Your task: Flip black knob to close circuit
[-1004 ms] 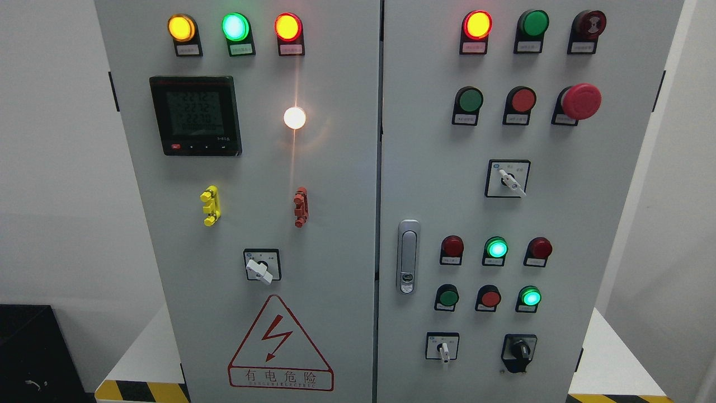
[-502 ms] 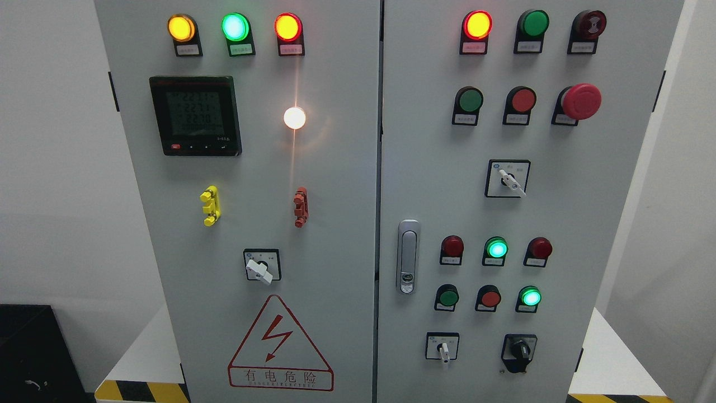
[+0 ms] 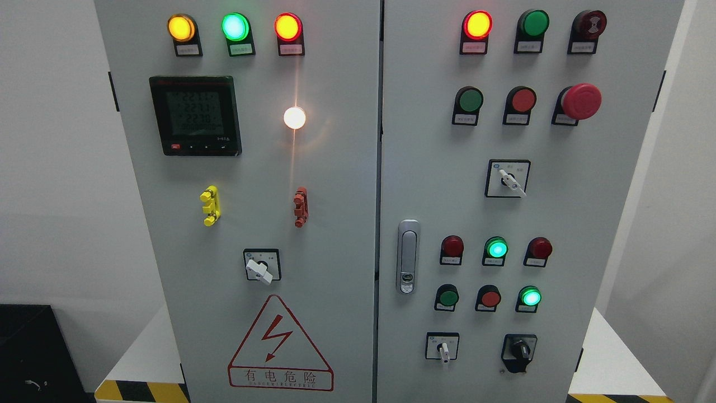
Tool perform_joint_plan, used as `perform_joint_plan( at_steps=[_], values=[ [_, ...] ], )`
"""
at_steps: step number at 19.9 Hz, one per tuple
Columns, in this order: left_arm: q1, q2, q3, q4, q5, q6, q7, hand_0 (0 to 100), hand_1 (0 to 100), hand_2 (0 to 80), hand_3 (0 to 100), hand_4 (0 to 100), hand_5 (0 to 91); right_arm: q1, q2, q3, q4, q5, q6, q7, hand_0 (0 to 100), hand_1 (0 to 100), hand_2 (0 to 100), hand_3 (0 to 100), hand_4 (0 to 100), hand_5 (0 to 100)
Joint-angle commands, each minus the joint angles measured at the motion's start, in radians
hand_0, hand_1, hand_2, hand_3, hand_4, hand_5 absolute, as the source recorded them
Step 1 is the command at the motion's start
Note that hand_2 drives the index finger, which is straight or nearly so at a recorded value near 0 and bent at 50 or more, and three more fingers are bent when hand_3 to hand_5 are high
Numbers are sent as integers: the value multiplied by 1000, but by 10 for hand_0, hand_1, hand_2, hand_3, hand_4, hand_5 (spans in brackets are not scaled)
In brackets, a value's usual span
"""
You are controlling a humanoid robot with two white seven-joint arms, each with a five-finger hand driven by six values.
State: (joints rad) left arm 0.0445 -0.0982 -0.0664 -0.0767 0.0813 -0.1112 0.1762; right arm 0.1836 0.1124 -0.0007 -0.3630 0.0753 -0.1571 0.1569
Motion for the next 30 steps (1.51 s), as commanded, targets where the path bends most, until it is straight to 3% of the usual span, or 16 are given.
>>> perform_joint_plan(
  at_steps=[1,2,3,4,6,8,10,18,23,30],
  values=[
    [0,0,-1,0,0,-1,0,120,556,0,0,0,0,8,0,-7,-364,30,24,-3,0,112,77,172,116,0],
    [0,0,-1,0,0,-1,-1,120,556,0,0,0,0,13,1,-7,-414,53,42,-7,0,115,88,186,135,0],
    [0,0,-1,0,0,-1,-1,120,556,0,0,0,0,19,0,-7,-463,96,59,-8,0,122,154,263,224,0],
    [0,0,0,0,0,-1,-1,120,556,0,0,0,0,22,1,-8,-503,148,68,-17,0,127,264,383,344,98],
    [0,0,0,0,0,-1,-1,120,556,0,0,0,0,25,-2,-13,-556,257,70,-63,0,131,344,485,418,184],
    [0,0,0,0,0,-1,0,120,556,0,0,0,0,25,-3,-15,-606,351,70,-117,0,126,475,648,538,342],
    [0,0,-1,0,0,-1,0,120,556,0,0,0,0,24,-3,-16,-661,440,71,-128,0,56,605,793,640,454],
    [0,0,-1,0,0,-1,0,120,556,0,0,0,0,19,3,-36,-925,765,119,-160,0,0,855,1000,831,757],
    [0,0,0,0,0,-1,0,120,556,0,0,0,0,22,3,-58,-1123,955,151,-183,0,0,948,1000,950,915],
    [0,0,0,0,0,-1,0,120,556,0,0,0,0,24,3,-44,-1307,1142,261,-172,0,0,984,1000,1000,1000]
  ],
)
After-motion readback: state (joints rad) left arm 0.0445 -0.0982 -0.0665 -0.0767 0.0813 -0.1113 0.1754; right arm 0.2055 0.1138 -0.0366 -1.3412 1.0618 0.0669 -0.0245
